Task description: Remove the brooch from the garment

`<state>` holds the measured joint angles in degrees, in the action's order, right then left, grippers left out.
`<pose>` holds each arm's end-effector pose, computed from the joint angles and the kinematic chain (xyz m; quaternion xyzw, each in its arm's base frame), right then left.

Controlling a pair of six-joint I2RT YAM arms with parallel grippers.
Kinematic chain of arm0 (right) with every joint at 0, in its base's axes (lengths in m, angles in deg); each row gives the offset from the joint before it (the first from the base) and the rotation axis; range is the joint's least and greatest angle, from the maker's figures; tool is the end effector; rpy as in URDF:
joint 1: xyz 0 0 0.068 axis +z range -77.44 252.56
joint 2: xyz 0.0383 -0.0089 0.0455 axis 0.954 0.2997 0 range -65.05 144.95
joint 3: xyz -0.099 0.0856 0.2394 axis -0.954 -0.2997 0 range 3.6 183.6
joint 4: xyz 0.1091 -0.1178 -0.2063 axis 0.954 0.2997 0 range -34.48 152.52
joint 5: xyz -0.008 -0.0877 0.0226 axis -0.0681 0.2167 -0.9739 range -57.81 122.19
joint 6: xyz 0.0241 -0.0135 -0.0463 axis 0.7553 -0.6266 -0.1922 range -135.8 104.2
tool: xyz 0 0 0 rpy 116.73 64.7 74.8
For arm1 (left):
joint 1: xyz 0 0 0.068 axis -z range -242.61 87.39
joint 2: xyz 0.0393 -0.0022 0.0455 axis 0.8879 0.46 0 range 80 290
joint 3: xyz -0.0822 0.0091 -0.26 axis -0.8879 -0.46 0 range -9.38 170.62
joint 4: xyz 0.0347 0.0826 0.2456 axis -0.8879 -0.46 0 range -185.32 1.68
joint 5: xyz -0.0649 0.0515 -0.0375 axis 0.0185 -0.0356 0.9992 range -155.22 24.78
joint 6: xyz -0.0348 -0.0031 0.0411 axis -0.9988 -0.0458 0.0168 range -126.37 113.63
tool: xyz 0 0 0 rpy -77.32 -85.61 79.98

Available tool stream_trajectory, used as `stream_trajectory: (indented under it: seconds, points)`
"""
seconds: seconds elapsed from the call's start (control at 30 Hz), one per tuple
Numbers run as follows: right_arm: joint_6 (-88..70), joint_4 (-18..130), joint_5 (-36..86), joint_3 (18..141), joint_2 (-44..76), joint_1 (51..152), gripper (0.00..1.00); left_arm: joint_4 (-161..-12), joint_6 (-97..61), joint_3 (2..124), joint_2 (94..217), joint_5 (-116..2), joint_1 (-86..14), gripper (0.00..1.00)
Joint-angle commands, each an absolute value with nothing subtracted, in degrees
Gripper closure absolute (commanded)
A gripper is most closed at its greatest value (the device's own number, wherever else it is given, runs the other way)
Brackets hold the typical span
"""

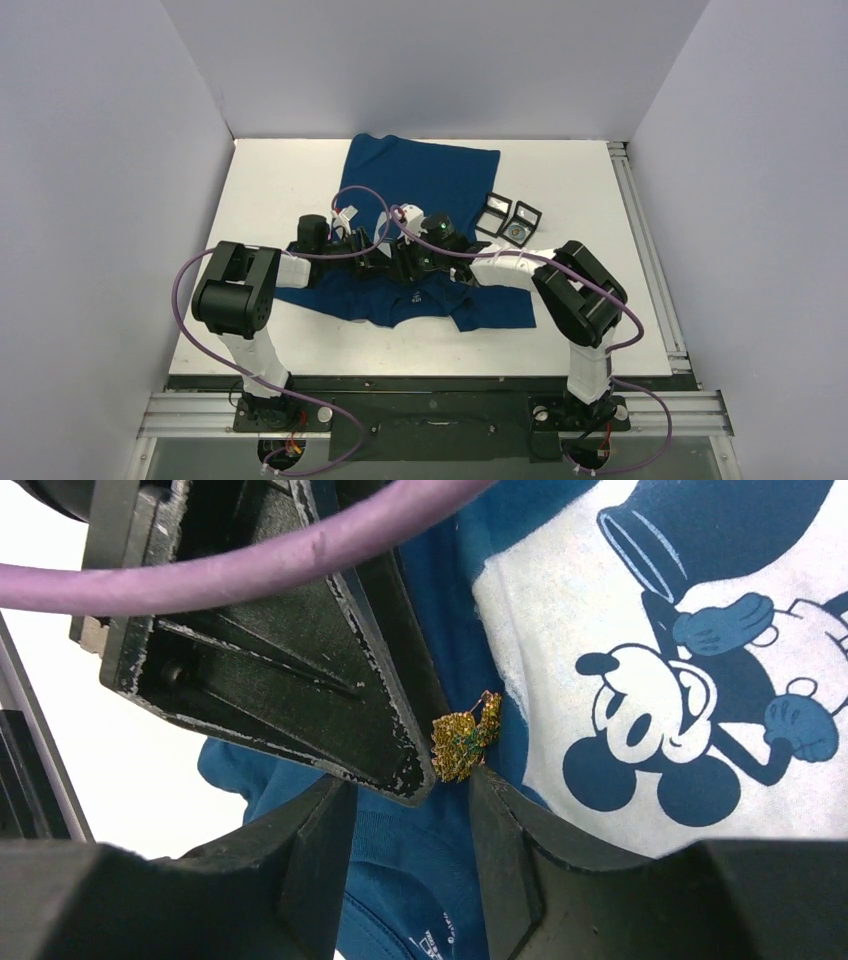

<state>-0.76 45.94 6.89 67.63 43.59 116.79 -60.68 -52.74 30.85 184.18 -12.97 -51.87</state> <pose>0.2817 0.2953 0.1734 -0.3159 0.8122 0.3916 0.2953 0.3125 -0.0880 0.1190 -0.0557 0.8235 -0.5389 0.1683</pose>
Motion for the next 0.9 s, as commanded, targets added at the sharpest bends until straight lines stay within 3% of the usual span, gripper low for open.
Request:
stream_trajectory:
  seconds: [0.0,0.1,0.37,0.53,0.87]
  points:
    - [2.9,39.3,6.1,65.0,42.2,115.9,0.57,-54.7,-54.0,29.9,183.9,-12.9,-51.7,0.63]
    - [5.1,35.9,6.1,63.1,41.1,115.2,0.54,-54.0,-54.6,29.5,183.9,-13.3,-51.7,0.74]
    - [9.1,31.9,5.9,61.0,40.4,114.0,0.53,-51.2,-56.6,28.7,184.3,-13.6,-51.5,0.84]
    - [11.8,30.6,4.2,62.2,42.5,112.8,0.56,-50.5,-57.0,28.6,184.3,-13.4,-51.4,0.95]
    - [13.2,31.3,4.1,63.4,43.7,112.6,0.56,-48.1,-58.9,28.7,185.9,-12.5,-51.5,0.97]
